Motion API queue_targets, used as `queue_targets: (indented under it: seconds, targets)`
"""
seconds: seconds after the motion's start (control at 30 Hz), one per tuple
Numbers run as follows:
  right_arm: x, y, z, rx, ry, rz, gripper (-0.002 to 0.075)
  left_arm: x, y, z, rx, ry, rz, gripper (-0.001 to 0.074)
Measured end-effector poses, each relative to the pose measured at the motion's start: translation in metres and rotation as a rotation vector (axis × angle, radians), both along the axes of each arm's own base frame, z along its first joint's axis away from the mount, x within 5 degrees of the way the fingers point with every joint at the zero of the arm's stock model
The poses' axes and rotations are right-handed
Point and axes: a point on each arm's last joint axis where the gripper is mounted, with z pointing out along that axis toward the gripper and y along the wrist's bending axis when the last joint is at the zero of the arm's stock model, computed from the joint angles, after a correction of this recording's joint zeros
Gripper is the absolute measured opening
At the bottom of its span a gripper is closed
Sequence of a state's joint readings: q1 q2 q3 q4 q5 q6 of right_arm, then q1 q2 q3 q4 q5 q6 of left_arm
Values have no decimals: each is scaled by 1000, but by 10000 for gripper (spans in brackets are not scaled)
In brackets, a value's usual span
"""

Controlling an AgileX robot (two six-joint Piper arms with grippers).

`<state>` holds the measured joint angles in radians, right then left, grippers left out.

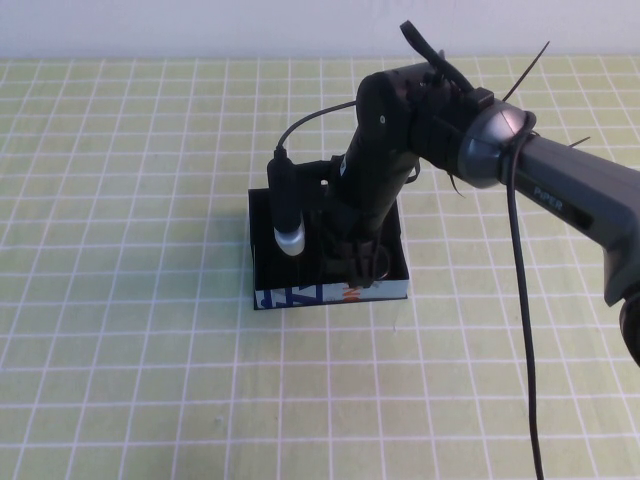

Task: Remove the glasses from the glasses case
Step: Pick up the glasses from the glasses case

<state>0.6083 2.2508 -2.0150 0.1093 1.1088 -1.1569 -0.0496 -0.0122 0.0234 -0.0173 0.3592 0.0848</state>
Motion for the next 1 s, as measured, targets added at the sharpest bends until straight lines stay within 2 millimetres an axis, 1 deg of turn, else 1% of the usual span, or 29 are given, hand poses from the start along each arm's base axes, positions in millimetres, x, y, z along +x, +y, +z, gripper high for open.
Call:
queue_targets:
  seconds: [0.1,0.33,0.5,1.0]
  targets:
    - [1,1,3,5,-8,0,251,0,0,0,0,0,0,-4]
    - [2,2,16,20,-25,7,251,0,0,0,0,0,0,-4]
    - [0,0,14,-3,9,14,251,0,0,0,0,0,0,-4]
    - [5,4,-3,-4,9,8,258,0,0,0,0,0,0,-4]
